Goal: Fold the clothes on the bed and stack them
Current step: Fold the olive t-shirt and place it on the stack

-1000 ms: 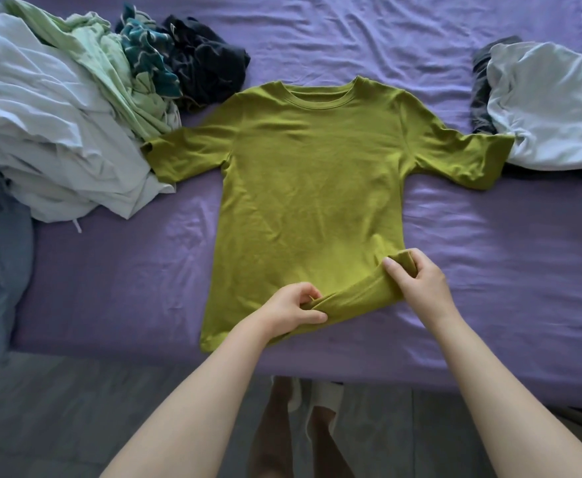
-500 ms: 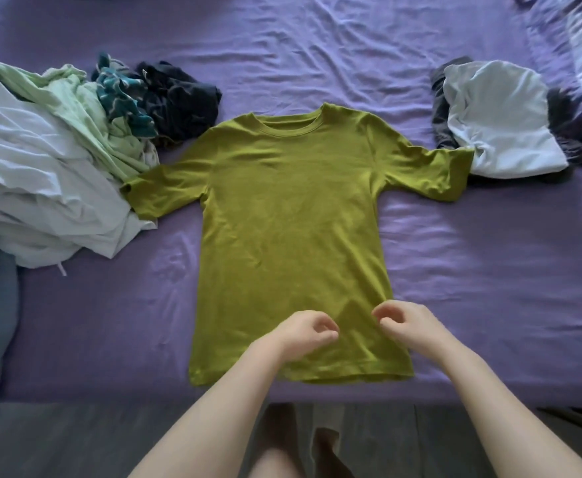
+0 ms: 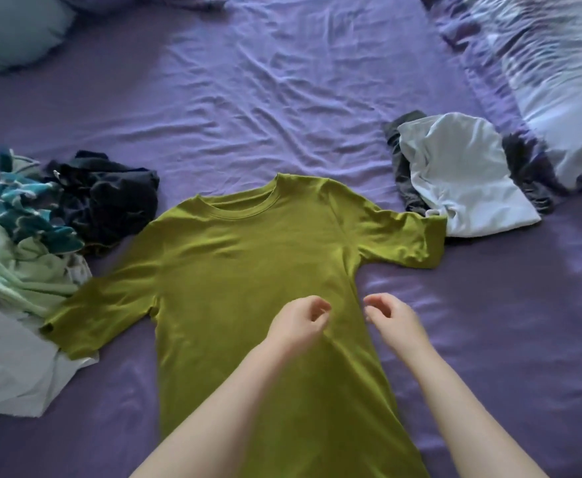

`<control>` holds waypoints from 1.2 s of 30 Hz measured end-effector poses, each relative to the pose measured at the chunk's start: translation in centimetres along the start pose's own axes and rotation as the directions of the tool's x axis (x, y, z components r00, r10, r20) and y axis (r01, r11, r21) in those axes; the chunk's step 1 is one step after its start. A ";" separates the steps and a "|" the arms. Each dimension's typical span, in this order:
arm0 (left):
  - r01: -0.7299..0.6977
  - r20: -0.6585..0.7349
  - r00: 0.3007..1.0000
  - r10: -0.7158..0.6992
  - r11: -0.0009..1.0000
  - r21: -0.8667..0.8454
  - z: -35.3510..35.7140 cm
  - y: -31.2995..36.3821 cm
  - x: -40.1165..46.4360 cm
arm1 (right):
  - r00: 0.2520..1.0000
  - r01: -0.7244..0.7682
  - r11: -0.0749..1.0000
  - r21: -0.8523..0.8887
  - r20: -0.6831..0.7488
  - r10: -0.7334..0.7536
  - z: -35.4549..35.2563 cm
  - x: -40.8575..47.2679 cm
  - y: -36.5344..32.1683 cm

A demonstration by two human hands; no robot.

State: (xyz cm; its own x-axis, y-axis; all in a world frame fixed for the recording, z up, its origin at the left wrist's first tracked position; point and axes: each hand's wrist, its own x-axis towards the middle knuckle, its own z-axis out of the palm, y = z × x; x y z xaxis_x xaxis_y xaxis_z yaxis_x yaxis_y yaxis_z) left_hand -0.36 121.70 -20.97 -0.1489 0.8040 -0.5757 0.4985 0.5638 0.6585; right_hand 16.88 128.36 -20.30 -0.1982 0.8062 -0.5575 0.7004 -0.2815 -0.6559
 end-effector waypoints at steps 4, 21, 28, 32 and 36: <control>-0.135 -0.062 0.987 0.151 0.969 0.206 -0.9 1.6 4.4 | 0.952 -0.070 0.997 -0.027 -0.302 0.059 -2.9 3.2 -0.2; -0.125 0.021 0.988 0.153 0.714 0.689 -1.0 6.3 14.0 | 0.750 0.212 0.942 -0.258 -0.575 -0.326 -9.2 11.2 -5.2; -0.057 -0.066 0.984 0.168 0.637 0.769 -0.5 4.1 14.2 | 0.801 0.202 0.877 -0.436 -0.441 -0.404 -11.7 13.8 -7.9; -0.004 -0.098 0.987 0.126 0.632 0.775 0.0 4.4 14.8 | 0.869 0.213 0.937 -0.276 -0.384 -0.311 -9.1 13.8 -8.1; -0.058 -0.193 0.973 0.129 0.940 0.336 -2.4 5.2 13.8 | 0.924 0.242 0.967 -0.086 -0.284 -0.256 -5.3 12.1 -9.6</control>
State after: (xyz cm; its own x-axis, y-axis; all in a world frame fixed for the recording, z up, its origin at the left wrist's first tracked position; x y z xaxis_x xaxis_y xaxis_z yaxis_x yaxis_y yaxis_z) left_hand -1.83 136.14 -24.30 -0.2455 0.8915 -0.3808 0.7642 0.4197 0.4897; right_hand 11.40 143.58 -18.08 -0.1680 0.9647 -0.2028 0.6879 -0.0326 -0.7251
